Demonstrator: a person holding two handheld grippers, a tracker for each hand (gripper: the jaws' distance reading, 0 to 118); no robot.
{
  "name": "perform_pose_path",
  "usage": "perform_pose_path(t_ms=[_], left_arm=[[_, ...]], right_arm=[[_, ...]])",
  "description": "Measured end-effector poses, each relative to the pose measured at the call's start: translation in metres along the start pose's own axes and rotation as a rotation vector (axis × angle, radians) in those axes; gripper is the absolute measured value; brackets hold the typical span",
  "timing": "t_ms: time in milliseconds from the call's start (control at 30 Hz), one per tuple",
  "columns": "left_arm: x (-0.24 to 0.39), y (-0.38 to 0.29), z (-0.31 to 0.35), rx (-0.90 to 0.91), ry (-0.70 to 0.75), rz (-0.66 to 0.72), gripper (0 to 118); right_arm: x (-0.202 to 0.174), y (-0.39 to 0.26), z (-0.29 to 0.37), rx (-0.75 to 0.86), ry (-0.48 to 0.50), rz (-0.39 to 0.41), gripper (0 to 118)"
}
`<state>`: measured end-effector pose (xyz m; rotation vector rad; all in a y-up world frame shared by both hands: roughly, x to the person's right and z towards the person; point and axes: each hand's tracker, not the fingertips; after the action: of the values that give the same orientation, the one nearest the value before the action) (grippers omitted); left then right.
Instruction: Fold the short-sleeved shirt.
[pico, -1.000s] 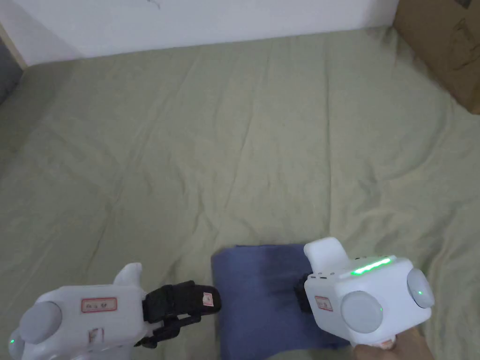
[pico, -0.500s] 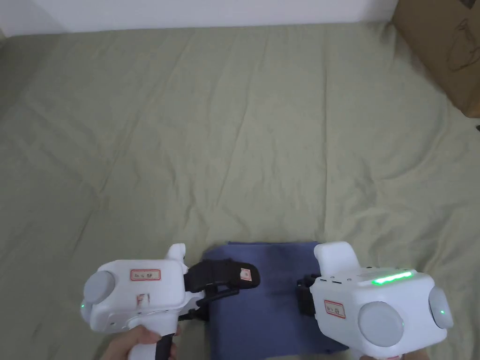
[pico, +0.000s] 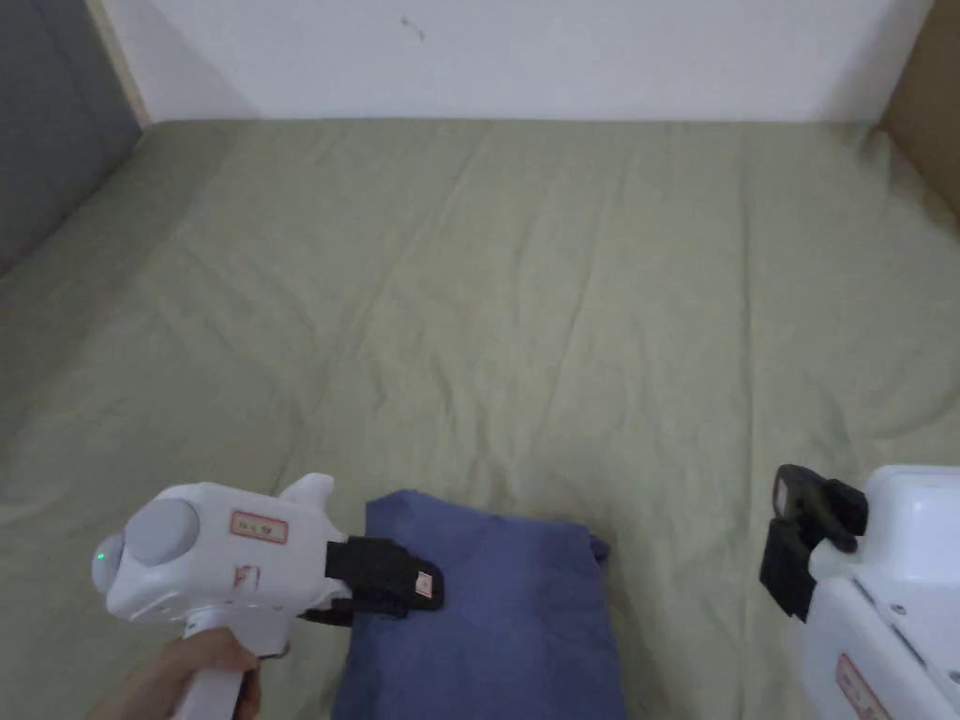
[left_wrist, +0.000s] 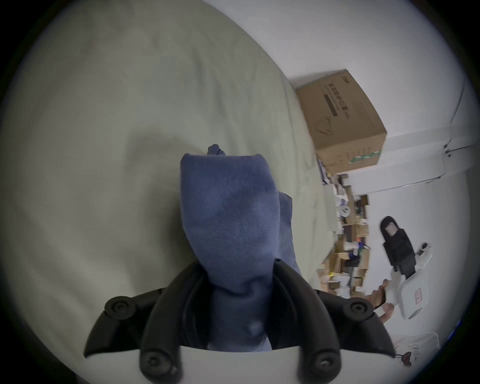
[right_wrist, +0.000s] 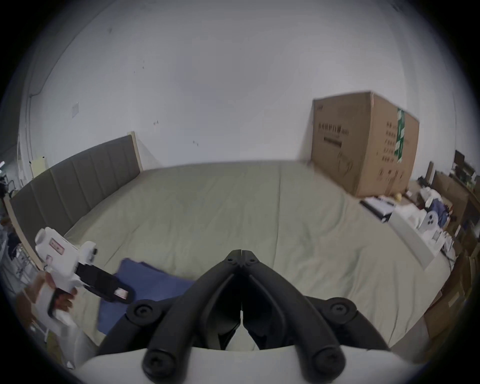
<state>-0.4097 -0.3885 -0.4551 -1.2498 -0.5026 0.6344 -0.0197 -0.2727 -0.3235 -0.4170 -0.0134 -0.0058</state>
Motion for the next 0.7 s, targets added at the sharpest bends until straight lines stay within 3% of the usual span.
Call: perform_pose_path(t_ms=[233,467,533,600,700], left_arm=[[-0.068,0.036,0.113,0.019,0.423,-0.005,25],[-0.114,0.074,0.168,0.057,0.943,-0.087,27],[-0.123,0.078,0.167,0.058,1.017,-0.119,45],[-0.126,0.08,0.167,0.074,1.073,-0.099,80],[-0.123,0.074,0.177,0.185,1.022,-0.033,85]], right_arm=[[-0.012,-0.001,-0.005,-0.043,0.008,-0.04,0],[-0.03,-0.008,-0.018,-0.138,-0.001,0.031,0],[-0.033,-0.007,-0.02,-0.156,0.005,0.038,0],[-0.035,-0.006,-0.021,-0.167,0.015,0.046,0],[-0.037,-0.004,-0.02,-0.174,0.018,0.069,0]])
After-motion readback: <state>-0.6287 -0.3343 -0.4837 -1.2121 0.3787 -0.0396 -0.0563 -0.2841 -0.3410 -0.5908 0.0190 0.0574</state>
